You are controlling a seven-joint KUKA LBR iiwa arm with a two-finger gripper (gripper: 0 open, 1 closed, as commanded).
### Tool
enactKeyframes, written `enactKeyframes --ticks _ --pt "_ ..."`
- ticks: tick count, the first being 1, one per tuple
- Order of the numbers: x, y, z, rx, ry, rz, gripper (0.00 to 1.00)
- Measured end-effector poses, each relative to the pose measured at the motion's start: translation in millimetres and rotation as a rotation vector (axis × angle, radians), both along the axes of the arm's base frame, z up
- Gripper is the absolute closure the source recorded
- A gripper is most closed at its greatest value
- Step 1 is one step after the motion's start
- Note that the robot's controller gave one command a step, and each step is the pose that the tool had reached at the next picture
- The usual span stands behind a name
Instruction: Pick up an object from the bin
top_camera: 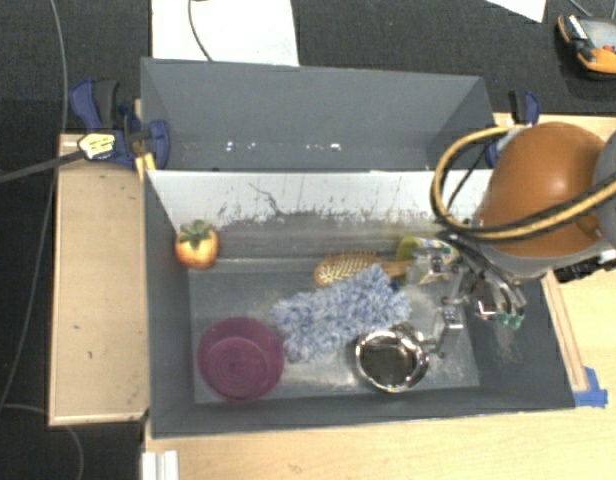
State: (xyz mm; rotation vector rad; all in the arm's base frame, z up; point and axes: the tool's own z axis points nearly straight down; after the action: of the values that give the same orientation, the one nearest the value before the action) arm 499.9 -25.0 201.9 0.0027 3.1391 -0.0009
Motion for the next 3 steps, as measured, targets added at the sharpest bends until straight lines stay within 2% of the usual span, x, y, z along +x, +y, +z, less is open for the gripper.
enactKeyframes --ticks 1,2,3 --pt "0.0 0 0 0.000 0.000 0.000 0.00" --pt "-15.5 21 -74 0.000 0.005 0.085 0.00" --pt "36.9 79 -97 -0.001 -0.009 0.310 0.00"
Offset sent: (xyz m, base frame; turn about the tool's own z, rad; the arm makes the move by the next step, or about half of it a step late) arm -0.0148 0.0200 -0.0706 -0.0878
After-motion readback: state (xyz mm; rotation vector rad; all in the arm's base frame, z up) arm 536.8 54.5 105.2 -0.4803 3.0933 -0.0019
